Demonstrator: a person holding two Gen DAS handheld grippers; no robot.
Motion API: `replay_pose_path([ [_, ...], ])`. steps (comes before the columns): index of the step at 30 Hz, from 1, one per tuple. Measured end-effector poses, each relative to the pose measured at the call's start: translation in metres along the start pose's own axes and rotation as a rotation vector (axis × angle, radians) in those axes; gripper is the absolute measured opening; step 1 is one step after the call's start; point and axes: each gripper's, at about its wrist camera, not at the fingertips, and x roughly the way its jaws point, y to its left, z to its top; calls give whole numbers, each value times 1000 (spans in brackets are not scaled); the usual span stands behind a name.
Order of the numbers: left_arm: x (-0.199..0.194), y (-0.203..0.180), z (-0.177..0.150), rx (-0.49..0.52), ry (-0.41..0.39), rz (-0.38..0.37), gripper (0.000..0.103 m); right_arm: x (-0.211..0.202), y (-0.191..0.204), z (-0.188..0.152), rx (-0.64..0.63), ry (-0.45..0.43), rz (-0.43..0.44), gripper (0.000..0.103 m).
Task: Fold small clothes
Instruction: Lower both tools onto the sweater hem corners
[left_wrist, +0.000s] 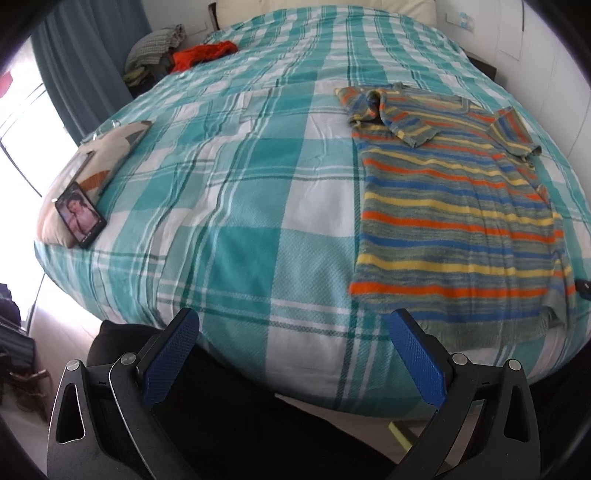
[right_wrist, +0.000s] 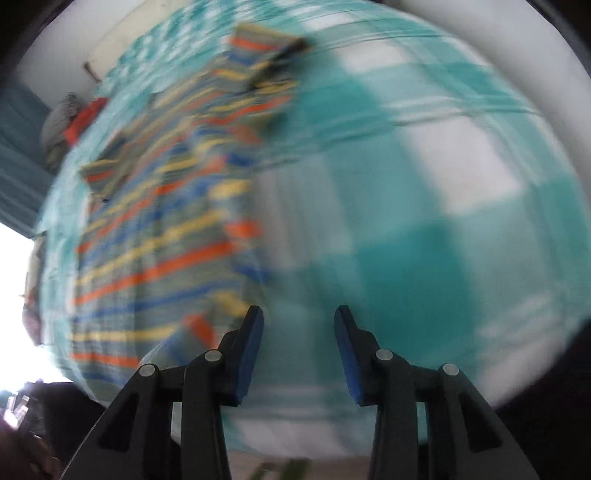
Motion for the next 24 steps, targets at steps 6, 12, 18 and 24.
replay_pose_path([
  [6,39,-4,11,-42,47,-119,103,-32,-61,-21,117,-23,40,50],
  [12,79,-15,11,-57,143,-280,79,5,-24,-28,63,63,426,63],
  [18,59,-21,4,-11,126,-376,7,-1,-16,-28,-33,75,458,4],
  [24,30,-5,8,-5,108,-367,2,-46,-58,-7,0,28,353,4],
])
